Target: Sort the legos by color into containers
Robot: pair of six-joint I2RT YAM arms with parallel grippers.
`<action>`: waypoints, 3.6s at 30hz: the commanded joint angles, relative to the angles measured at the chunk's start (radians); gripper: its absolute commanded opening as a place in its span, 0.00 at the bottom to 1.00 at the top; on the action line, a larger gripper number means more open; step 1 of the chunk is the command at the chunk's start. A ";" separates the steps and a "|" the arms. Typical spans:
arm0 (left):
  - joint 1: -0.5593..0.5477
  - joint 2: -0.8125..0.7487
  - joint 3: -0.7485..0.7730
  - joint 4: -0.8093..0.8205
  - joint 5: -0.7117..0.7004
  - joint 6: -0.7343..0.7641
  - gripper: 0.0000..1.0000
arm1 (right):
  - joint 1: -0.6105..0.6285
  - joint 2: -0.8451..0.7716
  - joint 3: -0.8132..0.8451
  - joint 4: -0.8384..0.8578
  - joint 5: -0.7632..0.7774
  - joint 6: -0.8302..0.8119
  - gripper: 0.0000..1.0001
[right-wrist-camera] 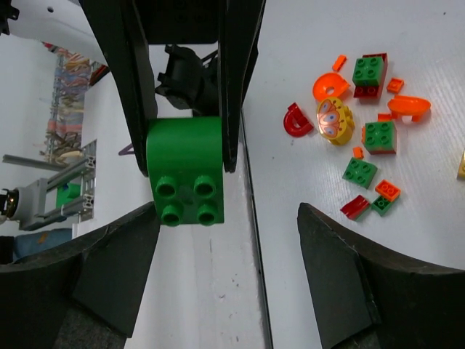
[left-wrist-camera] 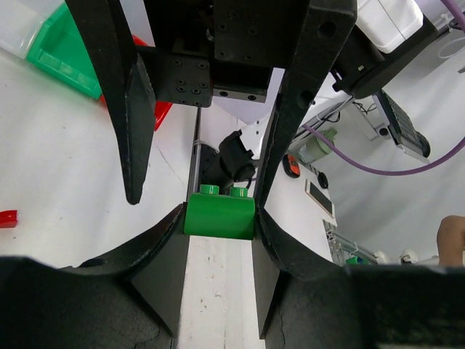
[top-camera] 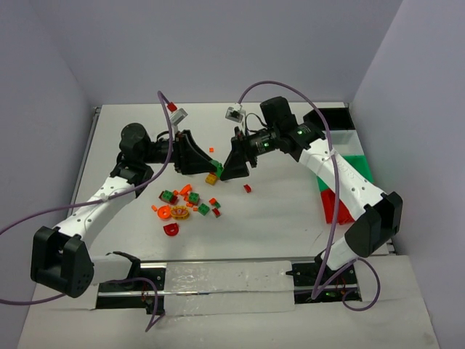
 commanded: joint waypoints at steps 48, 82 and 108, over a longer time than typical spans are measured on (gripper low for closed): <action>0.109 0.336 0.529 -1.090 -0.634 1.082 0.99 | -0.921 0.204 0.067 -0.385 0.966 -0.769 0.00; 0.150 0.727 0.733 -1.516 -0.649 2.239 0.83 | -0.857 0.199 0.148 -0.521 0.905 -0.727 1.00; 0.137 0.747 0.615 -1.378 -0.685 2.273 0.66 | -0.603 0.090 0.184 -0.565 0.713 -0.579 1.00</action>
